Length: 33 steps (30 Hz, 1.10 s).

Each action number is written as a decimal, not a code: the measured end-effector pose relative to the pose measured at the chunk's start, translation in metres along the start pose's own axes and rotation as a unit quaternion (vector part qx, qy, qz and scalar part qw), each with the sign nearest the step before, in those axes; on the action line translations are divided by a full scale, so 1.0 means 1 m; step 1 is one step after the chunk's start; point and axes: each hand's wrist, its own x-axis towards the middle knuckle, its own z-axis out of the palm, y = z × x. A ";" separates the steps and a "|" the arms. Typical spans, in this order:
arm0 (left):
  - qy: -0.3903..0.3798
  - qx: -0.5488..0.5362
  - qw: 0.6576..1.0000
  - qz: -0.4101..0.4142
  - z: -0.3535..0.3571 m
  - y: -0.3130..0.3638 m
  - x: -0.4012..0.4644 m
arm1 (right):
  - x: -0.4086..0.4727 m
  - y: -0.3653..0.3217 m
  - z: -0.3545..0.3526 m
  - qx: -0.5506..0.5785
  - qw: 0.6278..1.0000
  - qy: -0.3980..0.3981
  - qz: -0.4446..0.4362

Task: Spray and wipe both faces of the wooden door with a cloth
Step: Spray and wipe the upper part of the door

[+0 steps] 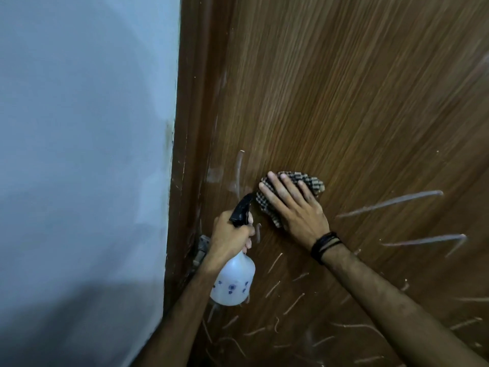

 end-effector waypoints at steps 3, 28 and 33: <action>0.010 -0.009 1.000 0.001 -0.007 -0.005 0.000 | 0.035 0.017 -0.015 0.007 0.999 0.022 0.046; 0.029 -0.041 0.999 -0.018 -0.046 -0.017 0.000 | 0.112 -0.004 -0.019 0.037 0.992 0.075 0.099; 0.012 -0.037 0.999 -0.018 -0.048 -0.026 -0.003 | 0.054 -0.035 0.001 0.013 0.998 -0.023 -0.061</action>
